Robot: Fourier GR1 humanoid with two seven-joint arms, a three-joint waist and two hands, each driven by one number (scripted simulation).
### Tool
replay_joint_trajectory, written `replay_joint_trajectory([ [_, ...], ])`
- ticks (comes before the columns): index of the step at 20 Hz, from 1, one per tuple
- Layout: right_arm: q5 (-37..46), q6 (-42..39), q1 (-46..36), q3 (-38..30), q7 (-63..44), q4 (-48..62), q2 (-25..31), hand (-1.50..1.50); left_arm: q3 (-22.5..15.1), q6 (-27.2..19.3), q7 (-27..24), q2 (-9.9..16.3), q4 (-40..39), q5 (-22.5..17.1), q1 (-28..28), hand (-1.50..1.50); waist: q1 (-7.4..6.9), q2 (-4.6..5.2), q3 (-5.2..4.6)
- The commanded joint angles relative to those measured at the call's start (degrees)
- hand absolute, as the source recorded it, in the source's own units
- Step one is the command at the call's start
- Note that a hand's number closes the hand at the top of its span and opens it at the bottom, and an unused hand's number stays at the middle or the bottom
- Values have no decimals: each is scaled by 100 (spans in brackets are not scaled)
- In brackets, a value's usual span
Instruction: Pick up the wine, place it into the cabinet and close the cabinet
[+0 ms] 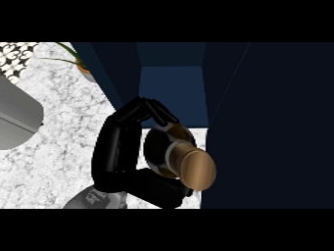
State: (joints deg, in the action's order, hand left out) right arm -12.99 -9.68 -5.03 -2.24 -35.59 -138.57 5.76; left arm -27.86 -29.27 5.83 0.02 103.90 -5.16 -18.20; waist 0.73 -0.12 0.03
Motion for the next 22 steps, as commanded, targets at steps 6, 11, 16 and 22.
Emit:
replay_joint_trajectory([
  [6, -336, 82, 14, 11, -96, -467, -60, -150, -40, -997, 332, -2, -913, -193, -1474, 150, -6, 8, -2],
  [11, -738, -216, 499, -227, 7, -828, 61, -150, -217, -1017, -254, -2, -1160, 73, -981, 150, 8, 1, -1],
  [16, -983, -239, 18, -631, -30, -364, 286, -150, -113, -1331, -44, -2, -1416, -110, -1556, 150, -9, 5, 0],
  [22, -542, 53, -72, -72, -302, -609, 47, -150, -354, -1539, -885, -2, -1789, -1012, -1375, 150, 17, 12, -5],
])
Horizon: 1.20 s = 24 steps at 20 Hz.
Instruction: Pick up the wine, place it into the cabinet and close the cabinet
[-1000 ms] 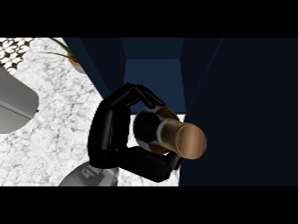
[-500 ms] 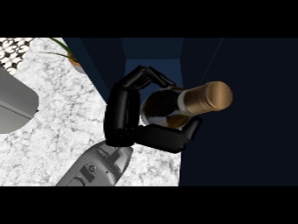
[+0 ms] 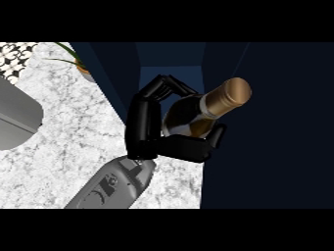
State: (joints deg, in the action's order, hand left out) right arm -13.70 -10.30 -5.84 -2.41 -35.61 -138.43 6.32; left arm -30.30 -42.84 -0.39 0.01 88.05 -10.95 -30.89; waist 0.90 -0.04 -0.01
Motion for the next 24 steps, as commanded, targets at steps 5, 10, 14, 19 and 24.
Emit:
replay_joint_trajectory([
  [5, -293, 97, 329, 47, -216, -848, -92, -150, 22, -207, -755, -1, -682, -709, -104, 150, 7, 2, 0],
  [10, -333, -11, 271, -19, -96, -666, -42, -150, 208, 235, -1227, -1, -1295, -329, 87, 150, -25, 0, 1],
  [14, -280, 105, 66, -13, -153, -592, -53, -150, -165, -110, -1437, -1, -1538, -363, -17, 150, -17, 1, 0],
  [19, -550, 89, 258, -89, -371, -910, -14, -150, 542, 383, -1898, -1, -2037, -387, -24, 150, -8, -1, 0],
  [24, -330, 67, 292, 40, -254, -779, -54, -150, 747, 589, -2567, 0, -2583, -844, -33, 150, 6, 9, -1],
])
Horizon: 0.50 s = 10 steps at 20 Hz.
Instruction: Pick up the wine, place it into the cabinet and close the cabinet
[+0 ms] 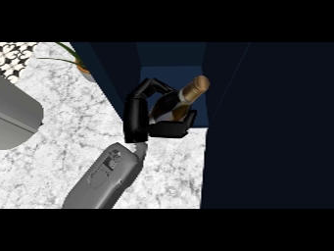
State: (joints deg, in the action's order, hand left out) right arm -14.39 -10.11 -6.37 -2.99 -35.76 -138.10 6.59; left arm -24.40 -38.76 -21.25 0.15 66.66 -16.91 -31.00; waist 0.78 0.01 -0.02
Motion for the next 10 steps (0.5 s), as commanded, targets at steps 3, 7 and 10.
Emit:
replay_joint_trajectory([
  [3, -106, 52, 412, 301, -93, -757, -191, -150, -110, -208, -419, -12, -240, -341, 59, 150, 14, 0, 0],
  [7, -294, 63, 495, 41, -90, -700, -124, -150, 623, 531, -436, 14, -541, -193, 97, 150, -25, -2, 1],
  [10, -728, -118, 533, -243, -158, -824, 97, -150, 625, 591, -441, -13, -1058, -390, -378, 150, 33, 3, 1],
])
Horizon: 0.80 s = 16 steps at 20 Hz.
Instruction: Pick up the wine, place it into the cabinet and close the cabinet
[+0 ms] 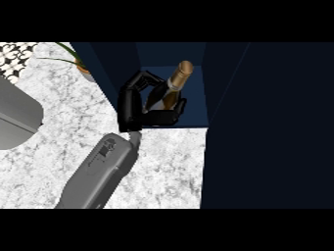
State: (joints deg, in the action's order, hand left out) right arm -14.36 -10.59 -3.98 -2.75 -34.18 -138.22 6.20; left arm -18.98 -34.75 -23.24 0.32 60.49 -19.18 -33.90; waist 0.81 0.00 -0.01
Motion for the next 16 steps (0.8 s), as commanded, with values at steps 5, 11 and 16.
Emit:
replay_joint_trajectory([
  [5, -194, 227, -138, 101, -344, -543, -65, -150, 372, 363, -121, -32, -895, -468, -653, 150, 3, 8, -2],
  [11, -432, 144, 67, 221, -490, -759, -77, -150, 254, 62, -500, -32, -1881, -649, -1188, 150, 146, 29, -4],
  [16, -535, 43, -19, -26, -292, -540, 19, -150, 799, 348, -576, -32, -2611, -631, -1770, 150, 106, 31, -1],
])
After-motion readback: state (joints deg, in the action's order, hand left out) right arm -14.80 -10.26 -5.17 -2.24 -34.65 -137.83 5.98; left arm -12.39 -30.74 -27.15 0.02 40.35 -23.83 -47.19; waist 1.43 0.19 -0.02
